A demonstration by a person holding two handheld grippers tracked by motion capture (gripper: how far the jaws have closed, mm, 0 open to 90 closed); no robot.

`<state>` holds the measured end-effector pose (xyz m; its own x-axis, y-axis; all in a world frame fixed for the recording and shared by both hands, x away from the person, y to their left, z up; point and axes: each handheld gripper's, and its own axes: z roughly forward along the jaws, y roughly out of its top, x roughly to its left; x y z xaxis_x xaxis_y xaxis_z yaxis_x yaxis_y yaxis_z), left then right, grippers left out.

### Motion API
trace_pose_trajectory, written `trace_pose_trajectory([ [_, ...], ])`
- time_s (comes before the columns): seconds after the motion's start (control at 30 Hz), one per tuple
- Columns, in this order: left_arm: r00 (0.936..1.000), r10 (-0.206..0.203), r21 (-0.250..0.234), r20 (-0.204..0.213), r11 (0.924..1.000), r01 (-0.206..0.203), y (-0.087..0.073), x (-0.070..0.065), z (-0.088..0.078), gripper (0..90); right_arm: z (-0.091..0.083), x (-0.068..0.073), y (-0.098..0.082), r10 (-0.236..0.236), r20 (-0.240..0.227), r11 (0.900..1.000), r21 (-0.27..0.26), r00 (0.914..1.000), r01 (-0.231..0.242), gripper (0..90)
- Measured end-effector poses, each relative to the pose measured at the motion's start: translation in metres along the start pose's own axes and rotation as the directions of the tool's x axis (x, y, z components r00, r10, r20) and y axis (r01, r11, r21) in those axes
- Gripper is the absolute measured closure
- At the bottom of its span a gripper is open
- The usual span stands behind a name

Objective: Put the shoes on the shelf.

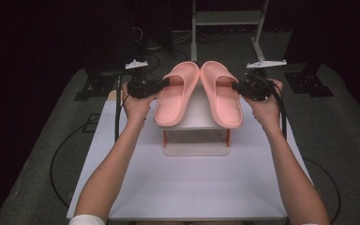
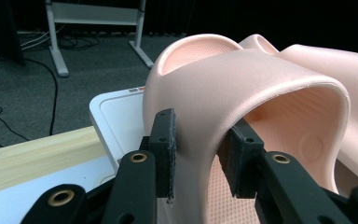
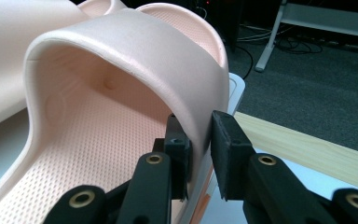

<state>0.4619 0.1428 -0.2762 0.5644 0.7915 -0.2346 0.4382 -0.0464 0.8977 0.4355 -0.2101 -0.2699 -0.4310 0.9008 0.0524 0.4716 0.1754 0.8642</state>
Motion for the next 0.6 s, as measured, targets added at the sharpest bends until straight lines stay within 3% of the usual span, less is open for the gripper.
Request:
trace_pose_trajectory([
  [0.6,0.9997,-0.022,0.005,-0.006,0.9998,0.022,0.0,-0.001,0.011,65.4,0.012,0.005,0.007,0.007,0.016,1.0,0.02,0.9998,-0.008,73.8],
])
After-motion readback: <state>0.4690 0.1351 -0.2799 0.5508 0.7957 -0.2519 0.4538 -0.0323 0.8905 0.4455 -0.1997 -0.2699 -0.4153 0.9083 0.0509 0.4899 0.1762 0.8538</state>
